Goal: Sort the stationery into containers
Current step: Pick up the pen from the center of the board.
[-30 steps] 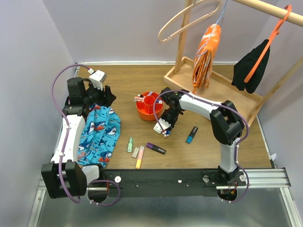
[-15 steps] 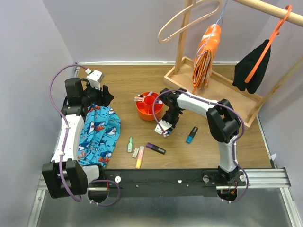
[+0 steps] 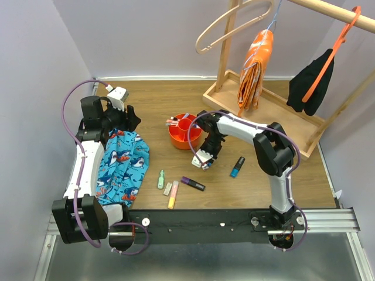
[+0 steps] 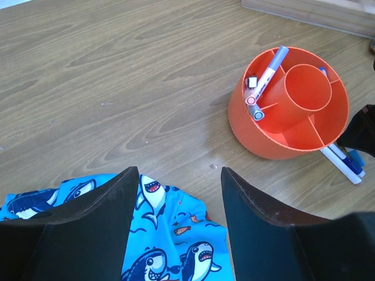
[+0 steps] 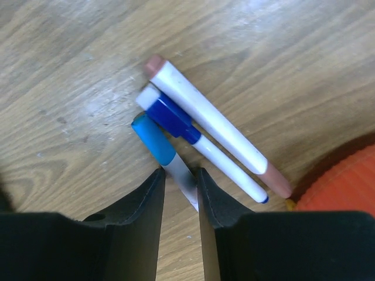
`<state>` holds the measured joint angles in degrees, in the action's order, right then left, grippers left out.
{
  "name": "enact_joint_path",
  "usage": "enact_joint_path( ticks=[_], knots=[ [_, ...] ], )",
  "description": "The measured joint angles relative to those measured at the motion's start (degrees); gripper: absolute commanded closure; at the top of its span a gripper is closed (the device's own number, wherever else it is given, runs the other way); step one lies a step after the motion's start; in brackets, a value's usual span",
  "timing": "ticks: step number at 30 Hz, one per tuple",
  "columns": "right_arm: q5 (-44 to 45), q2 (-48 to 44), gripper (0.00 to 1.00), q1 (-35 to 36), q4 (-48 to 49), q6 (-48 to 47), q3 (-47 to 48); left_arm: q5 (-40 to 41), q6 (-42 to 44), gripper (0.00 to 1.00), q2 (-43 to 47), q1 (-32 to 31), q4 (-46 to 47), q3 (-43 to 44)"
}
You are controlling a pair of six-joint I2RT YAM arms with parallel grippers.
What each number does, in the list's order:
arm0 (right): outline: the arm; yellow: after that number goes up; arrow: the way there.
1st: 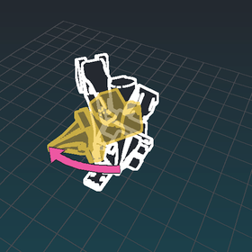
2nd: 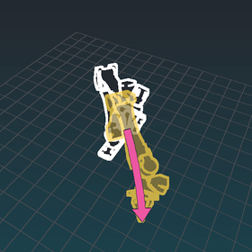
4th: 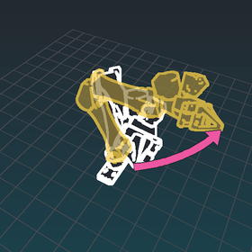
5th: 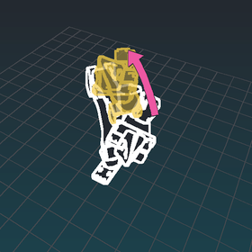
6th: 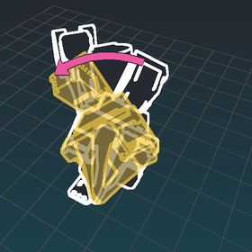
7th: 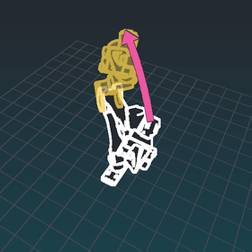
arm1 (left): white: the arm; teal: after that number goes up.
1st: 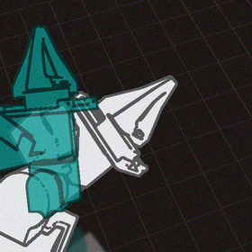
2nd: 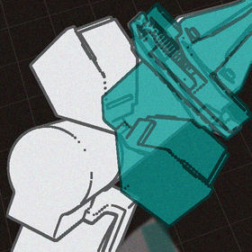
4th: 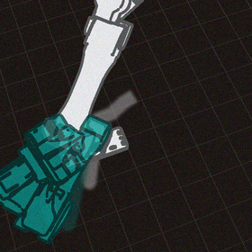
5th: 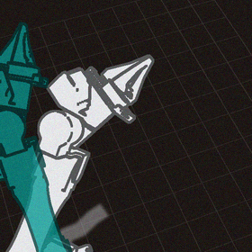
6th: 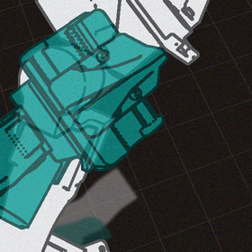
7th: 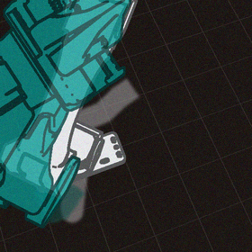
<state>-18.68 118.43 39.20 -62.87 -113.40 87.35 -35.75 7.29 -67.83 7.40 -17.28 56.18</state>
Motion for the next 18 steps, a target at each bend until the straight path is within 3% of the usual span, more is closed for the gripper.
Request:
enact_joint_path(
  ticks=[4,6,7,9,18],
  knots=[
    [1.81,-0.15,0.70,0.96,-1.16,-0.17,-0.72,-0.04,-0.13,0.32,-0.31,0.00,-0.04,0.00],
    [2.97,-0.20,0.81,1.66,-1.84,0.11,-1.05,-0.04,-0.13,0.32,-0.35,0.00,-0.07,0.00],
    [3.52,-0.20,0.91,1.90,-1.99,0.44,-1.14,-0.04,-0.22,0.28,-0.35,0.00,-0.07,0.00],
    [4.61,-0.20,0.99,2.60,-2.36,1.29,-1.53,-0.09,-0.37,0.26,-0.35,0.00,-0.07,0.02],
    [3.69,-2.75,0.99,3.54,-5.53,8.57,-4.66,-1.44,-2.67,0.25,-0.09,0.00,-0.02,0.04]
  ],
)
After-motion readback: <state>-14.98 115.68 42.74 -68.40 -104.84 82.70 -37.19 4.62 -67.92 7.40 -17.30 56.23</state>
